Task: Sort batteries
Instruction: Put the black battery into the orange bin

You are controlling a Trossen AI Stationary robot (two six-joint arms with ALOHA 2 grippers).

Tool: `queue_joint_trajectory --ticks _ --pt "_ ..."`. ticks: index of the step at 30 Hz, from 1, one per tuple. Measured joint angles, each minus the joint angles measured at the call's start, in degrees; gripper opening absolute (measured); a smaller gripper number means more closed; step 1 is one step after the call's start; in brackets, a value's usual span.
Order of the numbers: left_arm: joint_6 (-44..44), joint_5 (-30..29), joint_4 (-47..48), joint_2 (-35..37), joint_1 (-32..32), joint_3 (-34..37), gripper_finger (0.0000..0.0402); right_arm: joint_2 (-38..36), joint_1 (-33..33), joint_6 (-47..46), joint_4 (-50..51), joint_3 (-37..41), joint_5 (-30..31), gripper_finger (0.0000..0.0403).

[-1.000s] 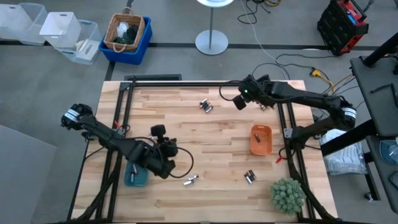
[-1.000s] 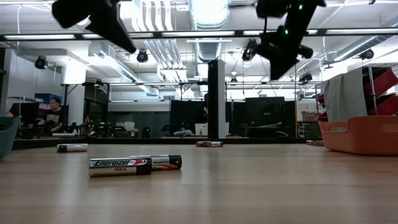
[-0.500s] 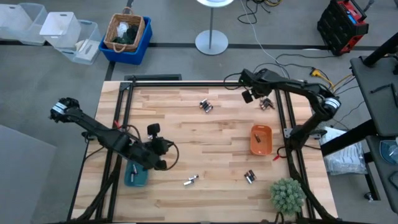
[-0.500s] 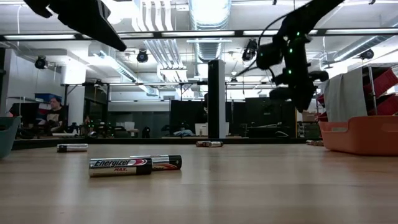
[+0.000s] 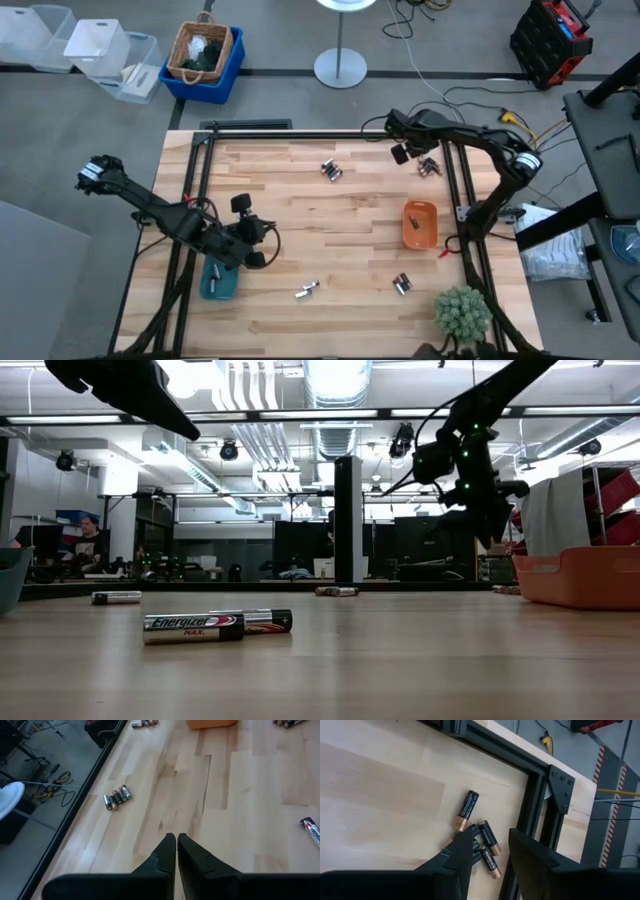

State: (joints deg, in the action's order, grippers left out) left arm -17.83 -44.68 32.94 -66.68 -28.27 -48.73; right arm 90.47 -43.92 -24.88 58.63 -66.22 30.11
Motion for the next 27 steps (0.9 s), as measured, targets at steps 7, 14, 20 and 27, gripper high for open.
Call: queue_joint_trajectory --ticks 7,14,20,27 --pt "0.9 -1.2 0.1 -0.7 0.0 0.0 0.0000 -1.3 0.0 0.0 -0.1 0.0 0.0 0.0153" --pt "0.9 -1.4 0.0 -0.7 0.0 0.0 0.0000 -1.4 0.0 0.0 -0.1 0.0 0.0 0.0174" --pt "0.9 -1.4 -0.2 -0.7 0.1 0.0 0.0000 -1.4 0.0 0.5 -0.2 0.0 -0.1 0.0185" --pt "1.7 -1.4 -0.2 -0.7 0.1 -0.1 0.0000 -1.4 0.8 3.0 0.6 0.0 -3.0 0.0184"
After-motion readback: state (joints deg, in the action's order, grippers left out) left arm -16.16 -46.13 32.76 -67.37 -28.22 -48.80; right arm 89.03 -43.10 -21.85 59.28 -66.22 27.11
